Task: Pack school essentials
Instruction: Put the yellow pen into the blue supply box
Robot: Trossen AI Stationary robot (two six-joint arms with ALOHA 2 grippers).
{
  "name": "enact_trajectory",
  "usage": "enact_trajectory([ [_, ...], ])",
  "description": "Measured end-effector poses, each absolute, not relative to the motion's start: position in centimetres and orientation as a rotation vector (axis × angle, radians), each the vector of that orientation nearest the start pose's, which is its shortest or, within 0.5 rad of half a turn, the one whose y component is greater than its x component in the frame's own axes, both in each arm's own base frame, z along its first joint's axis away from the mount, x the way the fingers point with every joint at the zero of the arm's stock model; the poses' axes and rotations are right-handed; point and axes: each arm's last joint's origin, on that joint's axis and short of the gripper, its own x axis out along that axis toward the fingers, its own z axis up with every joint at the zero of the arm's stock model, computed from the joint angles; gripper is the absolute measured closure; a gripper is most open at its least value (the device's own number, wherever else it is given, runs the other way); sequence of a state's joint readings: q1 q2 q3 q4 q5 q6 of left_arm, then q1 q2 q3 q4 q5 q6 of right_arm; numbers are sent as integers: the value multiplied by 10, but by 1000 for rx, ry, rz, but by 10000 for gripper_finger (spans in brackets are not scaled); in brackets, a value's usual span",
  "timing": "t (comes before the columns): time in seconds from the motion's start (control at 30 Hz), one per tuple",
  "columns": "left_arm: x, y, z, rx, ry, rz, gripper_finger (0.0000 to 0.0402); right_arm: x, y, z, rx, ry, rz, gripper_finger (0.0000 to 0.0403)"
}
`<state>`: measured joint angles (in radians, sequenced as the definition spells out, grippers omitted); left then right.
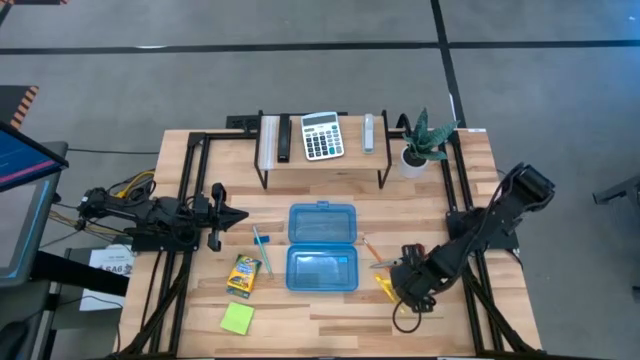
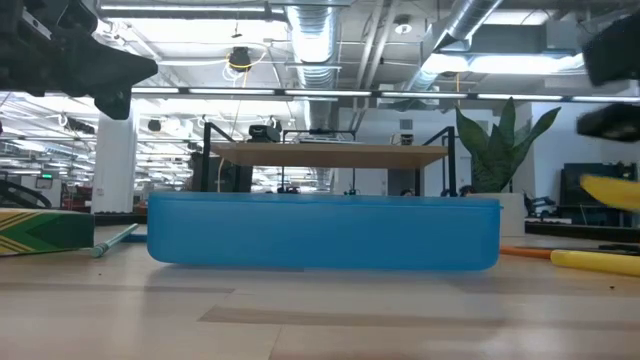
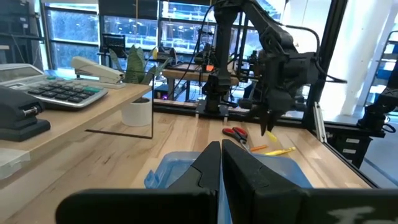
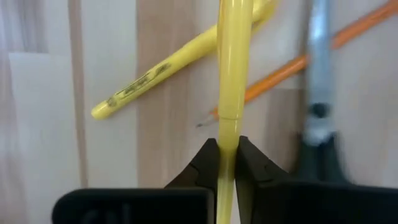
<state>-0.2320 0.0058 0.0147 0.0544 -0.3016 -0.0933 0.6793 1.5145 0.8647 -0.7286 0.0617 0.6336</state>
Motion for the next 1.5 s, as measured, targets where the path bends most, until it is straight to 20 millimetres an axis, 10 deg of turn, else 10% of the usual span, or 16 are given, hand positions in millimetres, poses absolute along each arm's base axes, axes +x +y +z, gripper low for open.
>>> enact_trajectory([
  [0.67,95,-14,173,-108,-64,68,397,287,93,210,34,840,123,366],
  [1.17,95,-14,173,-108,-64,68,397,300,91,222,40,675,203,360],
  [1.5,95,-14,173,-106,-59,68,397,329,99,179,11,857,220,354],
])
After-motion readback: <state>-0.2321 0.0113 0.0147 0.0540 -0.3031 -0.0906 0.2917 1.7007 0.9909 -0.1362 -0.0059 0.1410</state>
